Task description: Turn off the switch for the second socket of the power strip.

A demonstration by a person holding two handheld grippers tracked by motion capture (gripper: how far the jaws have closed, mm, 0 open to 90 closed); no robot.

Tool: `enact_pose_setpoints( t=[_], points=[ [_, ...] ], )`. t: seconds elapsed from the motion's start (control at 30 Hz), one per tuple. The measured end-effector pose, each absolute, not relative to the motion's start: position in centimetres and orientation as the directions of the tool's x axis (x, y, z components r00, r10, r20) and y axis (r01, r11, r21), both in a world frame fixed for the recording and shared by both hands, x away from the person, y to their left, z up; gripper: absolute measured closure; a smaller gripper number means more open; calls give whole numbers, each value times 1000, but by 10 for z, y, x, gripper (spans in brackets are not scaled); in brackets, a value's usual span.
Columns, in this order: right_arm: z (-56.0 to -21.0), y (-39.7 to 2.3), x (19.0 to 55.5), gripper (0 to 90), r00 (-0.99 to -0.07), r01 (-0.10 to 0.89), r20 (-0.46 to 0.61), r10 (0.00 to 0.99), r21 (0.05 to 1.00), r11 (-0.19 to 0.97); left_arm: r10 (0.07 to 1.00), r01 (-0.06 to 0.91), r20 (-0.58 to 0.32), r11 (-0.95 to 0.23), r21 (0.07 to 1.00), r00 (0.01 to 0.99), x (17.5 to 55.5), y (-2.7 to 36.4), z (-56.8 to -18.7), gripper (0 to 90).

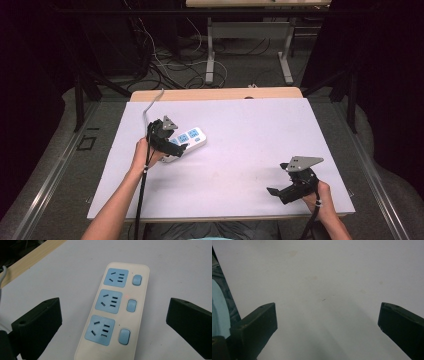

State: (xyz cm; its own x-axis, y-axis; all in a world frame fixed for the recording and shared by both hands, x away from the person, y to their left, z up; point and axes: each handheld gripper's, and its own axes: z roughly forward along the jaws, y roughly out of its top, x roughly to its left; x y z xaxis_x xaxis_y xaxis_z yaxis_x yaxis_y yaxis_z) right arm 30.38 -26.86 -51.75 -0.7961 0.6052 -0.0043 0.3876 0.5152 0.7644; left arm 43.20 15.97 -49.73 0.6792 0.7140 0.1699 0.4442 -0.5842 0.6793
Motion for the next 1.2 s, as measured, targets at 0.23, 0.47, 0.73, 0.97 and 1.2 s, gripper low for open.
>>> enact_pose_setpoints(
  t=[0.23, 0.47, 0.73, 0.97, 1.2],
  points=[
    [-517, -269, 304, 17, -799, 384, -7, 601, 763, 520, 706, 454, 159, -594, 664, 690, 436, 157, -497, 14],
    [-517, -269, 304, 18, -800, 386, -4, 600, 762, 519, 716, 445, 167, -579, 683, 677, 437, 152, -499, 100],
    [-517, -268, 303, 18, -802, 384, -5, 598, 762, 522, 711, 448, 160, -584, 677, 685, 437, 148, -501, 211],
    [-517, -268, 303, 18, -800, 386, -5, 600, 762, 521, 711, 459, 135, -574, 678, 690, 437, 148, -504, 439],
    [-517, -268, 303, 18, -800, 385, -6, 600, 762, 521, 699, 467, 103, -572, 674, 708, 438, 148, -509, 639]
  ],
)
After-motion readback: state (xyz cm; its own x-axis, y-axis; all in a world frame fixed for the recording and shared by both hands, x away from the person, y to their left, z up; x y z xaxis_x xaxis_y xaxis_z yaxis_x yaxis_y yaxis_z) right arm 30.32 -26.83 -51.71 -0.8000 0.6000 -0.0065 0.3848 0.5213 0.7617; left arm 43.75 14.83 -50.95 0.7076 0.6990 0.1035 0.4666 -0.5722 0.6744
